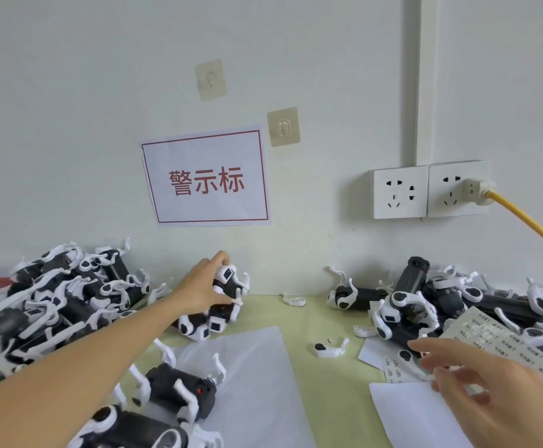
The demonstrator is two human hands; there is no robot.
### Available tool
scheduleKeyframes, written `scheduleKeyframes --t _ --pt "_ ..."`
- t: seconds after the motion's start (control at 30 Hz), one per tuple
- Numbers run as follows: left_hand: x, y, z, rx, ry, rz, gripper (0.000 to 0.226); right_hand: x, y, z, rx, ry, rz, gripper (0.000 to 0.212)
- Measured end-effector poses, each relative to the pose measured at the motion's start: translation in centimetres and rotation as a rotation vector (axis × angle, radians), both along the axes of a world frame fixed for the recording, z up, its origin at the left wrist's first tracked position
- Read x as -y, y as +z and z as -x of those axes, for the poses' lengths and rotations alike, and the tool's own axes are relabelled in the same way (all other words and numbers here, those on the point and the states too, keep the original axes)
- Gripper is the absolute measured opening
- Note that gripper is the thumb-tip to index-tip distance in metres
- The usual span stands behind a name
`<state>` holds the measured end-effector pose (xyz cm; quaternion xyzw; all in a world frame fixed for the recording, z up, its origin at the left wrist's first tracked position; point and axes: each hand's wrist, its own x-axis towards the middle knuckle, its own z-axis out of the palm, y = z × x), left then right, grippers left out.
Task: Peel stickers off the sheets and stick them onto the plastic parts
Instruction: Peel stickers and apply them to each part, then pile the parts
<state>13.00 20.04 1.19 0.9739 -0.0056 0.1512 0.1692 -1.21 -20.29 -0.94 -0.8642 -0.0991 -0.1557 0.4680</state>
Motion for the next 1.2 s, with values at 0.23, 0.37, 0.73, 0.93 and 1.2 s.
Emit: scheduleKeyframes --t 0.23,0.37,0.73,0.93,1.2 --pt "6.3 3.4 2.9 -0.029 -0.016 0.283 0.032 0.1 0.1 0.6 -0.044 0.008 0.062 0.044" --pt "10.6 4.9 5.5 0.094 0.021 0.601 0.038 0.5 0.4 1.0 -0.054 0.0 0.073 0.042" --pt "21.3 1.4 14.5 0.187 -0.115 1.086 0.045 2.1 0.4 0.9 -0.085 -0.057 -0.024 0.036" --pt "19.9 -0.7 15.4 0.028 -0.268 0.735 0.037 3.2 1.4 0.6 -0.08 -0.139 -0.038 0.036" --pt "18.3 -0.7 15.5 -0.141 -0.306 0.169 0.039 5.7 2.6 1.1 -0.042 -0.328 -0.038 0.033"
